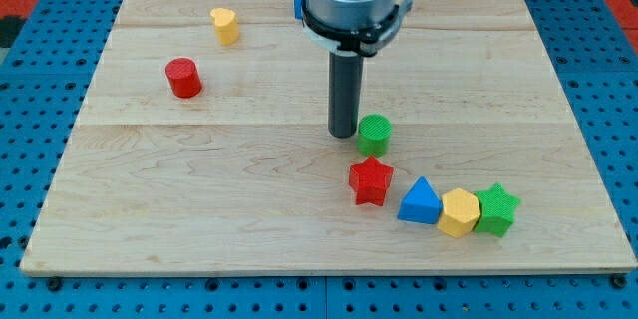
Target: Slide the green circle into the hexagon and triangle
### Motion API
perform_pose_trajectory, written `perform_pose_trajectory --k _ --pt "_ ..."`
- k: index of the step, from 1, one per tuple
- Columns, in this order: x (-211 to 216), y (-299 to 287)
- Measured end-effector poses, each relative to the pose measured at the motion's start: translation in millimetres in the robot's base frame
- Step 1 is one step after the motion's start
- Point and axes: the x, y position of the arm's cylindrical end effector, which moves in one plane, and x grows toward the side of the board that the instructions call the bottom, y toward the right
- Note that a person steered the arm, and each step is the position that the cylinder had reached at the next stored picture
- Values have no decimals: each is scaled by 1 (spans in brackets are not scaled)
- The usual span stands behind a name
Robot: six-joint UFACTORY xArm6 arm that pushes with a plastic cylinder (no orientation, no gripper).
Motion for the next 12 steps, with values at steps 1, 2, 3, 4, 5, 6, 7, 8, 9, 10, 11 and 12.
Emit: perform_pose_trajectory --k 1,2,3,4,5,6,7,8,9,10,11,12 --pt "-40 -37" --pt "-58 -51" --pt "-49 -30" --pt "-49 -21" --pt "-29 -11" --pt "-14 -11" --pt "16 37" --pt "11 94" --pt "23 122" --pt "76 116" --pt "47 146" --pt "-34 166"
